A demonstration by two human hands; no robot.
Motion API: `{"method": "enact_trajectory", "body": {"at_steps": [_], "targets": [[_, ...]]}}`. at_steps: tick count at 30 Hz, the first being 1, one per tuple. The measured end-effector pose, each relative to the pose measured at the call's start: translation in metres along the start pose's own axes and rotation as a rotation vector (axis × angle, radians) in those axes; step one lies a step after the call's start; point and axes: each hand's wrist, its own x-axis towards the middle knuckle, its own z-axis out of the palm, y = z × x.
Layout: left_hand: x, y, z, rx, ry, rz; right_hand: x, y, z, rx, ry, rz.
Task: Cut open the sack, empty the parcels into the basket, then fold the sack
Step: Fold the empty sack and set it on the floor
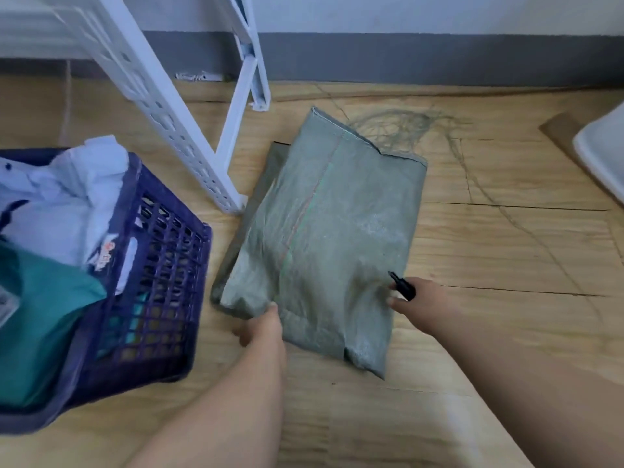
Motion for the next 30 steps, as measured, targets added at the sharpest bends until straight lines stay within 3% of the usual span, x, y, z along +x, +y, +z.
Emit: {"method": "enact_trajectory", "body": {"at_steps": [3,8,10,12,14,16,18,21,24,26,28,30], "targets": [[-0.028,0.036,-0.017,0.036,0.090,0.107,-0.002,0.016,0.019,0.096,-0.052,0.122],[-0.012,0.055,-0.016,0.152,-0.003,0.319,0.003,0.017,0.049,0.128,0.047,0.203],[-0.008,0.061,-0.021,0.210,0.102,0.407,0.006,0.016,0.056,0.187,0.072,0.241],[-0.004,0.065,-0.024,0.223,0.196,0.297,0.009,0.016,0.063,0.266,0.086,0.302],[0.010,0.063,-0.025,0.190,0.095,0.047,0.011,0.016,0.071,0.330,0.070,0.387],[0.032,0.050,-0.019,0.113,-0.109,-0.048,0.013,0.015,0.074,0.429,0.028,0.457],[0.059,0.027,-0.007,0.152,-0.263,-0.020,0.016,0.012,0.070,0.540,0.015,0.493],[0.012,0.028,0.011,0.239,-0.447,0.188,0.019,0.019,0.054,0.544,0.093,0.566],[-0.024,0.042,0.032,0.048,-0.598,0.347,0.007,0.044,0.044,0.612,0.096,0.695],[-0.040,0.054,0.038,-0.079,-0.584,0.312,-0.006,0.051,0.047,0.743,0.027,0.722],[-0.050,0.056,0.031,0.118,-0.508,0.261,-0.014,0.046,0.054,0.883,-0.003,0.685],[-0.060,0.042,0.019,0.457,-0.602,0.107,-0.016,0.034,0.058,0.983,-0.007,0.664]]}}
